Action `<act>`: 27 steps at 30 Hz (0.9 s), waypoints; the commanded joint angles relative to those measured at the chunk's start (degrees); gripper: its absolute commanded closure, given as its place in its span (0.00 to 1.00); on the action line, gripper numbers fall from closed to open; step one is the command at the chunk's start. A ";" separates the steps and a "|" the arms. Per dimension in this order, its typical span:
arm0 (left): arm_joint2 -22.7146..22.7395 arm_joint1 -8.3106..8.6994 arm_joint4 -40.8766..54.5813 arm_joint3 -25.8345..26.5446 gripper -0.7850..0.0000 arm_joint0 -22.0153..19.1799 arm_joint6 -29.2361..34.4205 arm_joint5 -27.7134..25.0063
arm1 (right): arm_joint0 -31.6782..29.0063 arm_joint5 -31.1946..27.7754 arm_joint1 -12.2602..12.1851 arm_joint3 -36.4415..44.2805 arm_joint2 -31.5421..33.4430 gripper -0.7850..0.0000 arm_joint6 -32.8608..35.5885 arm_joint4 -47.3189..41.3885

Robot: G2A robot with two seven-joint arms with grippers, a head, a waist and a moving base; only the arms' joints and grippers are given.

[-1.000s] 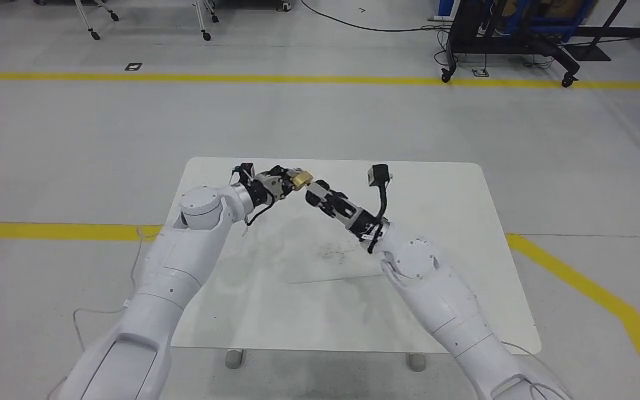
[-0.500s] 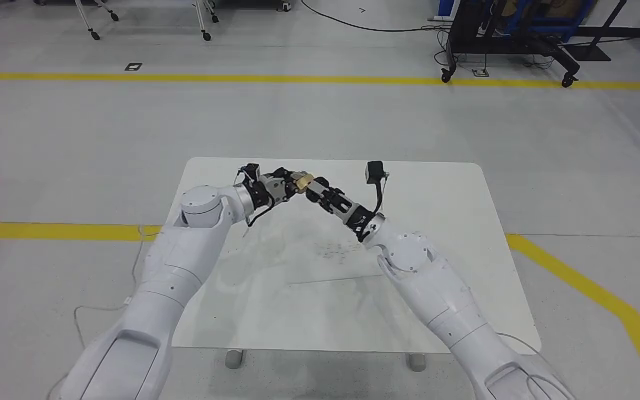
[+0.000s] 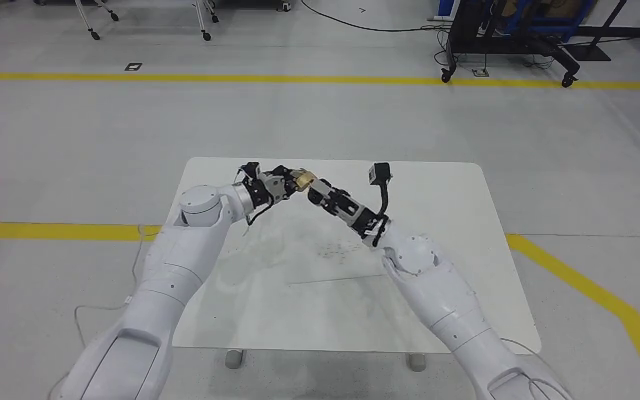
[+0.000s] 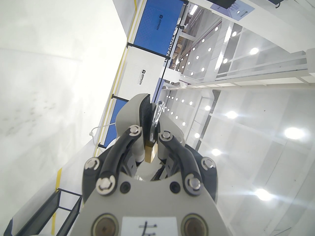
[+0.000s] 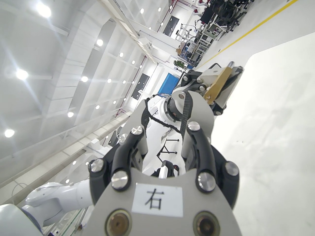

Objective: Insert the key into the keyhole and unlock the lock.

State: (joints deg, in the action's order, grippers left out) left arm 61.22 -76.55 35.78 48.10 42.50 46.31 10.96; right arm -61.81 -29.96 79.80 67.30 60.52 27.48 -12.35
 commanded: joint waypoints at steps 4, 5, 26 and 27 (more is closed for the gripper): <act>0.85 0.09 0.64 0.68 1.00 0.67 0.20 -1.82 | -0.42 5.17 -0.26 -0.08 0.49 0.69 7.78 -6.63; 0.91 0.11 0.53 0.79 1.00 0.73 0.30 -1.96 | -0.19 5.82 -0.28 -0.54 0.64 0.69 8.68 -7.62; 1.17 0.41 -1.42 2.51 1.00 1.63 4.47 -4.30 | 3.77 14.54 0.70 -7.15 0.48 0.85 17.58 -21.32; 1.15 0.41 -1.56 2.64 1.00 1.63 4.59 -4.55 | 3.83 14.71 0.76 -7.27 0.45 0.92 17.67 -21.75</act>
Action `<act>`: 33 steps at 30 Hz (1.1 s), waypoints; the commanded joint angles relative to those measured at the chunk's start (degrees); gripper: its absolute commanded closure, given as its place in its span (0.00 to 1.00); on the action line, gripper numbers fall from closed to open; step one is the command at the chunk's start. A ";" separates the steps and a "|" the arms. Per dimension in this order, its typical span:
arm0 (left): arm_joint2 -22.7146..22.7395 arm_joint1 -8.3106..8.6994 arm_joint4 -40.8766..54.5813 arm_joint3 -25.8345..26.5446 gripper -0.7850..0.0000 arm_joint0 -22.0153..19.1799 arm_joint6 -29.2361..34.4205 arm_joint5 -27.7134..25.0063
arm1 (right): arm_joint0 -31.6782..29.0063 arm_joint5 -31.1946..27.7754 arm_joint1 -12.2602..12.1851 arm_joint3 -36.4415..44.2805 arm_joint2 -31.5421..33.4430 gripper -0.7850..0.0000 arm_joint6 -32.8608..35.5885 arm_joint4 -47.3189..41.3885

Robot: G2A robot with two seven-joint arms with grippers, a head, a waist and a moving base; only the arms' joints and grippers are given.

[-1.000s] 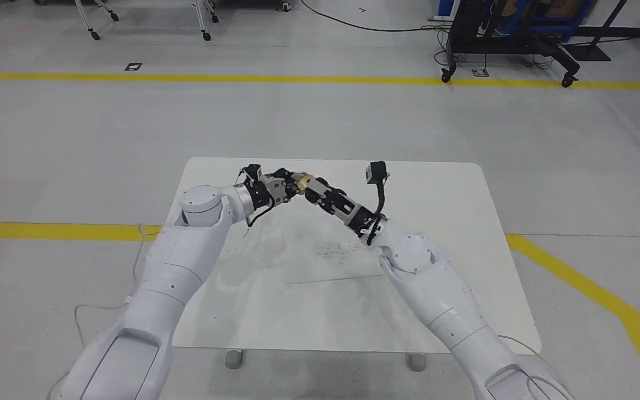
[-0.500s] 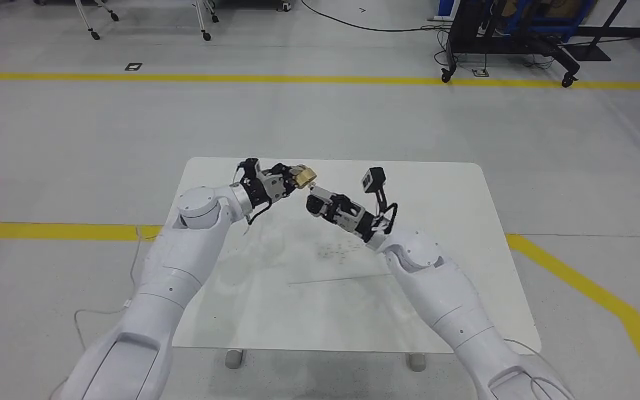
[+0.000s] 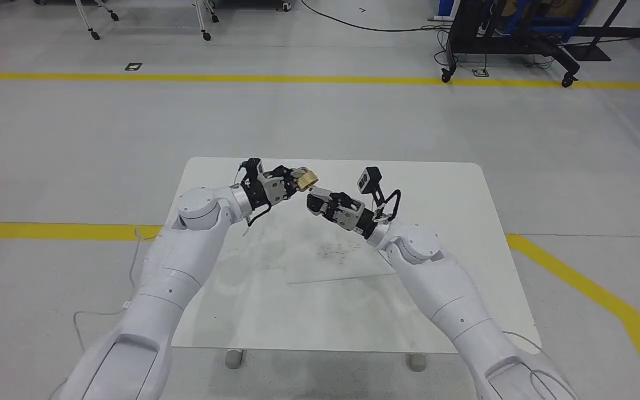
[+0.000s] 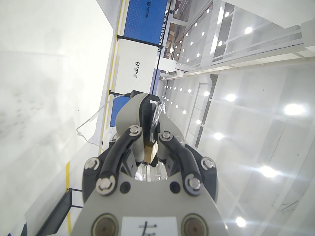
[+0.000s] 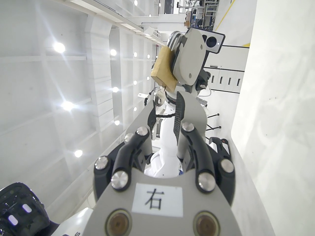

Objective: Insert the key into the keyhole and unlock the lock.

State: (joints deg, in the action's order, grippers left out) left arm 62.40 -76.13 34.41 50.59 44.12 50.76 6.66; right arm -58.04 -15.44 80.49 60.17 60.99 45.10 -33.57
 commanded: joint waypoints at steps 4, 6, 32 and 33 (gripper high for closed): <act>-0.15 0.04 -0.81 0.48 1.00 0.21 0.94 -1.37 | 0.38 1.16 0.33 -0.83 -0.15 1.00 0.96 -2.63; -0.24 0.05 -1.16 0.59 1.00 0.27 1.15 -1.64 | 0.59 1.57 0.47 -1.36 -0.25 1.00 1.05 -3.32; 1.97 0.70 -2.94 5.51 1.00 3.35 4.62 -16.53 | 3.82 26.82 3.12 -13.05 1.26 1.00 22.66 -36.28; 2.11 0.72 -2.84 5.66 1.00 3.54 4.59 -17.10 | 4.22 27.28 3.28 -13.85 1.11 1.00 23.07 -36.77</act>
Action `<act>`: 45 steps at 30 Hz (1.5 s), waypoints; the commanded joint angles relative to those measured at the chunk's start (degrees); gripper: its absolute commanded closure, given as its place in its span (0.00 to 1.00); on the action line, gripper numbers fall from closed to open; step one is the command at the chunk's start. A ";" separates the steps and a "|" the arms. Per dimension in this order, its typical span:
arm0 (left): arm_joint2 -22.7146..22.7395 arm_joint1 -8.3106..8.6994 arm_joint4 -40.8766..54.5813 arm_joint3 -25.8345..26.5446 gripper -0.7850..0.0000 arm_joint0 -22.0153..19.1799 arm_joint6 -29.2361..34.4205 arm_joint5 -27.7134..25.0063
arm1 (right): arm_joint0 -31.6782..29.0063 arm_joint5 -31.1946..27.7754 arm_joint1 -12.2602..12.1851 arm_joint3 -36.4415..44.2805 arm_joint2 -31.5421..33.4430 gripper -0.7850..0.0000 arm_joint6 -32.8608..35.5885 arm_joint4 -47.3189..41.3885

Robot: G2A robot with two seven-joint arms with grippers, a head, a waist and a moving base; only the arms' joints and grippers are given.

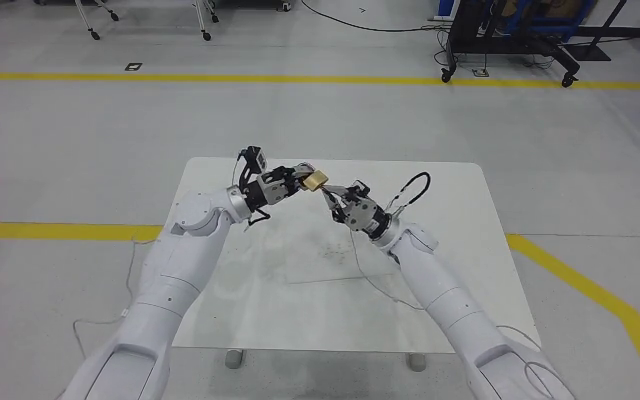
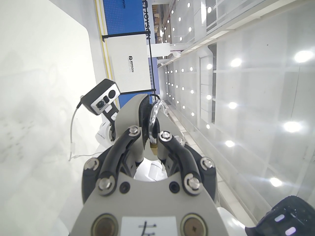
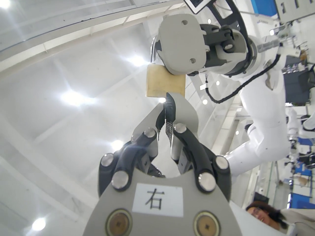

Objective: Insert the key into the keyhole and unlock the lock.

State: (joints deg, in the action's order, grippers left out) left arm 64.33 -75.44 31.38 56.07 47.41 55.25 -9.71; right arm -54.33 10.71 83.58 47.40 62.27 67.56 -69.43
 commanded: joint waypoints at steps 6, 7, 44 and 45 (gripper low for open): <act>1.31 0.10 1.17 0.89 1.00 1.47 -1.77 -3.97 | 2.12 0.83 0.89 -4.15 -1.17 1.00 2.86 -1.09; 1.50 0.10 1.31 0.82 1.00 1.48 -2.53 -3.52 | 2.28 -0.15 0.86 -4.29 -1.14 1.00 2.81 -0.39; -17.13 -2.14 -51.50 -4.69 0.00 -5.16 -13.39 8.96 | -0.08 -15.47 -0.76 0.05 3.87 0.00 -4.42 7.12; -16.83 -2.21 -50.74 -4.81 0.00 -5.18 -13.59 8.86 | -0.08 -15.47 -0.76 0.05 3.87 0.00 -4.42 7.12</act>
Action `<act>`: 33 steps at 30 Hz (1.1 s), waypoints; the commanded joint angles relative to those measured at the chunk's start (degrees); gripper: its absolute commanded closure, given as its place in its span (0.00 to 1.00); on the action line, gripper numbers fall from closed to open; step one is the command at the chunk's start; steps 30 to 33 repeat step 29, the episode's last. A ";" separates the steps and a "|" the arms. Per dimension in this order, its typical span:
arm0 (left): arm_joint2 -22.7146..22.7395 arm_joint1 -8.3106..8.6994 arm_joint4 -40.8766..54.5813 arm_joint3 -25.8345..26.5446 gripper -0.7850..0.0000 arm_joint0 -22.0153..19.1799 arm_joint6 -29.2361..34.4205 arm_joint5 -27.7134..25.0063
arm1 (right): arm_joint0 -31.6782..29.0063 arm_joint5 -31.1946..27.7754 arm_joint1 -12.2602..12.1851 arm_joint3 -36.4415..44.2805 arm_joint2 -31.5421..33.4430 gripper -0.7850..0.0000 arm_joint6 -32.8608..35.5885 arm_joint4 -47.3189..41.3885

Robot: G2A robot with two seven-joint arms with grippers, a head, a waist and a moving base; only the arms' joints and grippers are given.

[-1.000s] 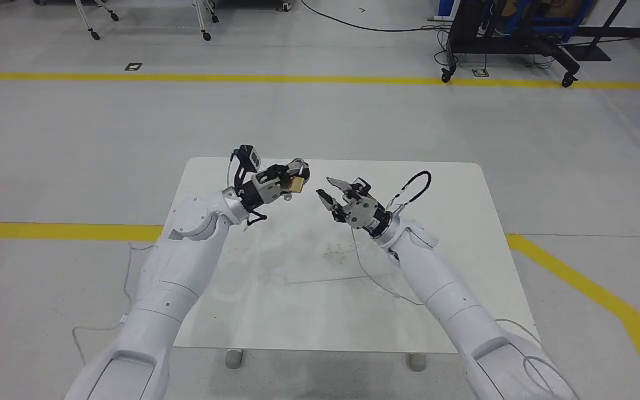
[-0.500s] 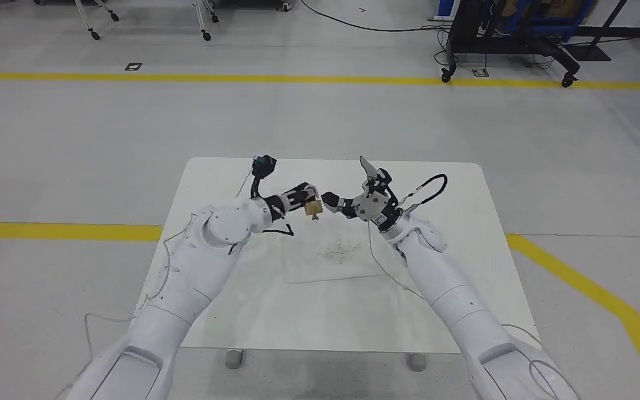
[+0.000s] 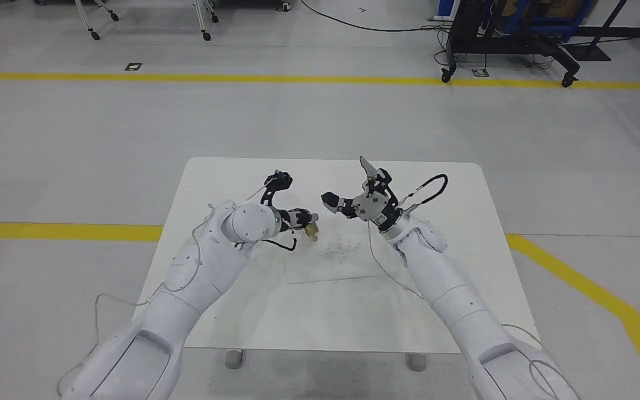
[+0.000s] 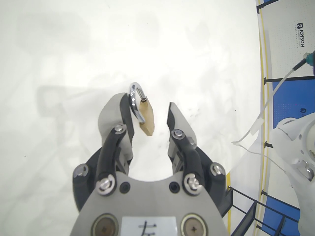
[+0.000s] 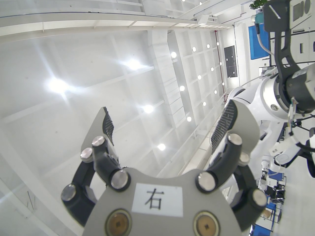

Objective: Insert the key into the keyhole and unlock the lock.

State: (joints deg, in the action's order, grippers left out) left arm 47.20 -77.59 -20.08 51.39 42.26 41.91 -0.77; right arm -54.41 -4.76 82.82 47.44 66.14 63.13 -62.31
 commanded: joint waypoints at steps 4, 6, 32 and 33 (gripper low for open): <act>1.86 -0.13 3.93 -0.14 0.00 -0.01 -0.49 -1.73 | -0.48 -0.73 -0.03 0.78 0.33 0.00 -1.09 -0.09; 3.00 -0.07 6.06 0.33 0.00 0.32 -0.85 -3.26 | -1.54 -3.27 -0.30 2.86 1.43 0.00 -2.42 0.60; 17.19 2.79 12.35 12.81 0.00 10.10 -22.16 -21.62 | -9.52 -12.17 -2.77 14.19 11.64 0.00 2.23 -1.02; 17.19 2.79 12.35 12.81 0.00 10.10 -22.16 -21.62 | -9.52 -12.17 -2.77 14.19 11.64 0.00 2.23 -1.02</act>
